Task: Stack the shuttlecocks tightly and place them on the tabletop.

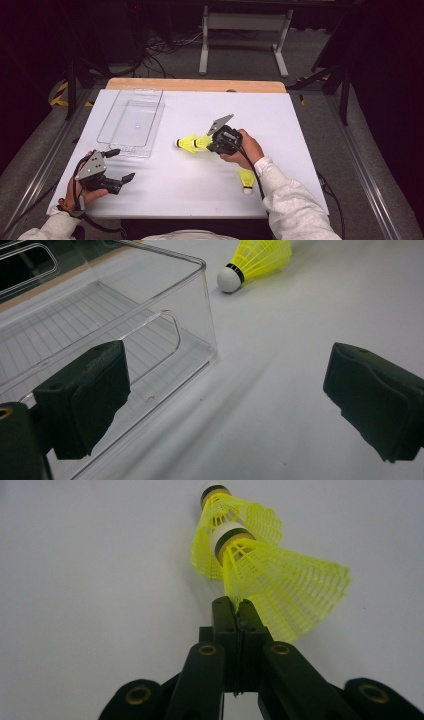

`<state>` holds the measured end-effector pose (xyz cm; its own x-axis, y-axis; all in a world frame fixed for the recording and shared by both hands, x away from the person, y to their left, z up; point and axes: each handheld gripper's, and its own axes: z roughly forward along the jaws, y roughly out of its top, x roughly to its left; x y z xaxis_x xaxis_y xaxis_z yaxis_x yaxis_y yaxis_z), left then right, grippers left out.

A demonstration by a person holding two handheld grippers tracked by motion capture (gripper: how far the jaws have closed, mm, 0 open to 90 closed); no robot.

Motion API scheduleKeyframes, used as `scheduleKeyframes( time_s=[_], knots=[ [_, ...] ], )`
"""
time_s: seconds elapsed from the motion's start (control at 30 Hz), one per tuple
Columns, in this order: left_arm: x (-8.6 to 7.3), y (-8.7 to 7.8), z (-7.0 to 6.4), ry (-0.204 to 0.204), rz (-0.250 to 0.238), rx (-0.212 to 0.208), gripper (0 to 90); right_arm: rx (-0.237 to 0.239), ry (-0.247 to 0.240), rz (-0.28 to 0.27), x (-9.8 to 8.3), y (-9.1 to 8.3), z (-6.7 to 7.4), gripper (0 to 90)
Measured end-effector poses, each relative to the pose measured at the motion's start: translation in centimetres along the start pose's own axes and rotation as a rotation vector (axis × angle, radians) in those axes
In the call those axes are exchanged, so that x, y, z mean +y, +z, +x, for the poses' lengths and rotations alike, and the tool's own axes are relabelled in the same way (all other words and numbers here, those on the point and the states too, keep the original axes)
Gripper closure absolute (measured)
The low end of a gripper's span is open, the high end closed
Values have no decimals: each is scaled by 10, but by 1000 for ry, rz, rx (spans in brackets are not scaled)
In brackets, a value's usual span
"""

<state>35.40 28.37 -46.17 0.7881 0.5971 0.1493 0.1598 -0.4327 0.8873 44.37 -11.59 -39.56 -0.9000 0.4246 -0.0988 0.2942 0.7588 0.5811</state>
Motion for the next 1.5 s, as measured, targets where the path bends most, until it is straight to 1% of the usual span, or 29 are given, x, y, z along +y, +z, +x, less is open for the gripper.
scheduleKeyframes(
  time_s=[0.17, 0.33, 0.43, 0.63, 0.77, 0.9, 0.97, 1.1, 1.17, 1.37, 1.5],
  knots=[
    [0, 0, 0, 3, -2, -4, 56, 10, 7, 2, 4, 6, -1, 900],
    [0, 0, 0, 5, -2, -5, 56, 14, -5, 5, 9, 12, -1, 900],
    [0, -1, 0, 5, -4, -6, 56, 20, 9, 16, 11, 15, 0, 900],
    [0, -1, 0, 5, -5, -8, 56, 18, 3, 20, 13, 23, 0, 897],
    [0, 0, 0, 4, -4, -10, 56, 23, -11, 27, 15, 29, 2, 880],
    [0, 0, 0, 4, -4, -10, 56, 29, -11, 42, 16, 33, 2, 860],
    [0, 0, 0, 3, -3, -12, 56, 20, -7, 60, 15, 35, 2, 830],
    [0, 0, 0, 4, -2, -12, 56, 32, -10, 86, 15, 39, 4, 811],
    [0, 0, 0, 3, -2, -11, 56, 41, -14, 89, 15, 40, 5, 810],
    [0, 1, 0, 2, -2, -14, 56, 42, -30, 117, 16, 44, 6, 811],
    [0, 2, 0, 1, -1, -14, 56, 39, -29, 124, 18, 46, 7, 816]
  ],
)
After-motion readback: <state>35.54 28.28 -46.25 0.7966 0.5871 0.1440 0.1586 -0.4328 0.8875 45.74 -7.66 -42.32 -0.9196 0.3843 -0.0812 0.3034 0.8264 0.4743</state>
